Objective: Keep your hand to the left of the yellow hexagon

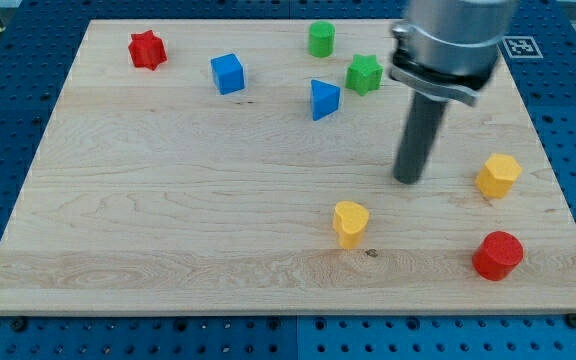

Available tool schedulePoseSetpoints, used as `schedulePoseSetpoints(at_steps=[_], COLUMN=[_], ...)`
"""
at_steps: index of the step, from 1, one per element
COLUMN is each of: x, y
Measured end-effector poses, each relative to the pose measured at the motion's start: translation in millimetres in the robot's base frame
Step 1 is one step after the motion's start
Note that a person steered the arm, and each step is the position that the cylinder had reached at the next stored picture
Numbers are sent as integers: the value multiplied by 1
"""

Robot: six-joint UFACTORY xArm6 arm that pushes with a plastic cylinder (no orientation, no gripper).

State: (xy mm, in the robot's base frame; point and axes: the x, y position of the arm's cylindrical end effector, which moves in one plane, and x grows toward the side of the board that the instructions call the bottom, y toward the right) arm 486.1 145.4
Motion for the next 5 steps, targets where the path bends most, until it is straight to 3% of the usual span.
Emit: schedulePoseSetpoints(at_steps=[2, 3, 4, 5], x=[35, -3, -14, 23], y=[43, 43, 50, 72])
